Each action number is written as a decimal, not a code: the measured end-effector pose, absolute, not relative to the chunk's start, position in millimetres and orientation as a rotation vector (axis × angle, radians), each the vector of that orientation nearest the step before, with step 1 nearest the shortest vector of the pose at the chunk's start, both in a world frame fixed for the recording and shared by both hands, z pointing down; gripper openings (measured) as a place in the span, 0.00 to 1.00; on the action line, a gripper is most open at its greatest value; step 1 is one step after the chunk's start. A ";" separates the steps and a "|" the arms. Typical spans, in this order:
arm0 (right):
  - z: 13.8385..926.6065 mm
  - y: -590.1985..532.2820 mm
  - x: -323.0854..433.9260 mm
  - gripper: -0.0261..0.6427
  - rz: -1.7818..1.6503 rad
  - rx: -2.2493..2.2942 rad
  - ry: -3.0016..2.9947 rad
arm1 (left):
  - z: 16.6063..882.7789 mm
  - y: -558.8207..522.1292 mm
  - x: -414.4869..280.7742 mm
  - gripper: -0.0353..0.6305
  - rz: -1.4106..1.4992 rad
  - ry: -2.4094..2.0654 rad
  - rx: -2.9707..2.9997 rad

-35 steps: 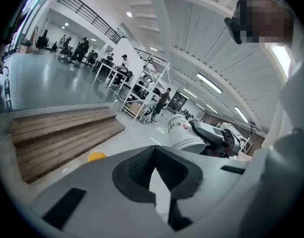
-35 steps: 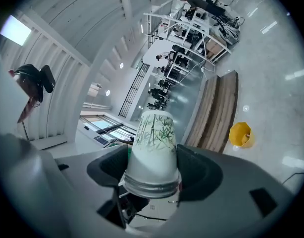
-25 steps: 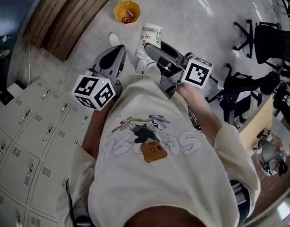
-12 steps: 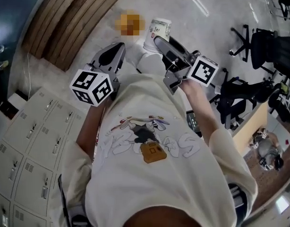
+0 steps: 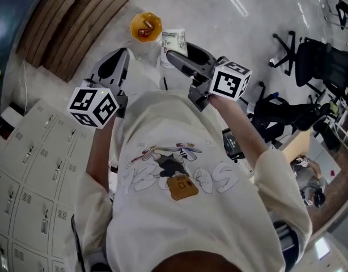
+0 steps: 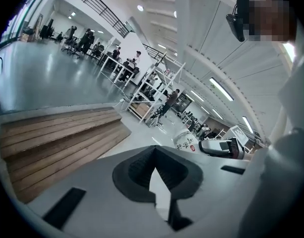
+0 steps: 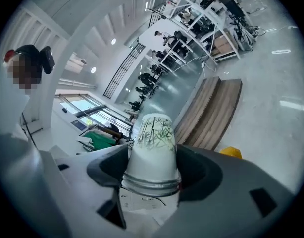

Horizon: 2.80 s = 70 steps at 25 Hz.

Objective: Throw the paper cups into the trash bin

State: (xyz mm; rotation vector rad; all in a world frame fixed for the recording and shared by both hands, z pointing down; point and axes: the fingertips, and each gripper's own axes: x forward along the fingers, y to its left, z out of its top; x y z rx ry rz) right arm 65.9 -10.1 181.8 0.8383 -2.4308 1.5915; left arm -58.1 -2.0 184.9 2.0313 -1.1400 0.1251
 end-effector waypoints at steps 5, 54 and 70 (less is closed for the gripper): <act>215.6 -20.9 64.1 0.51 1.644 0.694 -2.395 | 207.2 -0.6 -41.8 0.06 0.156 -1.172 1.987; 774.1 -82.7 22.3 0.51 1.522 0.718 -2.107 | 745.5 -60.5 -48.1 0.06 0.384 -1.234 1.652; 903.0 -82.6 26.0 0.51 1.465 0.745 -2.050 | 887.7 -73.2 -36.1 0.06 0.512 -1.204 1.640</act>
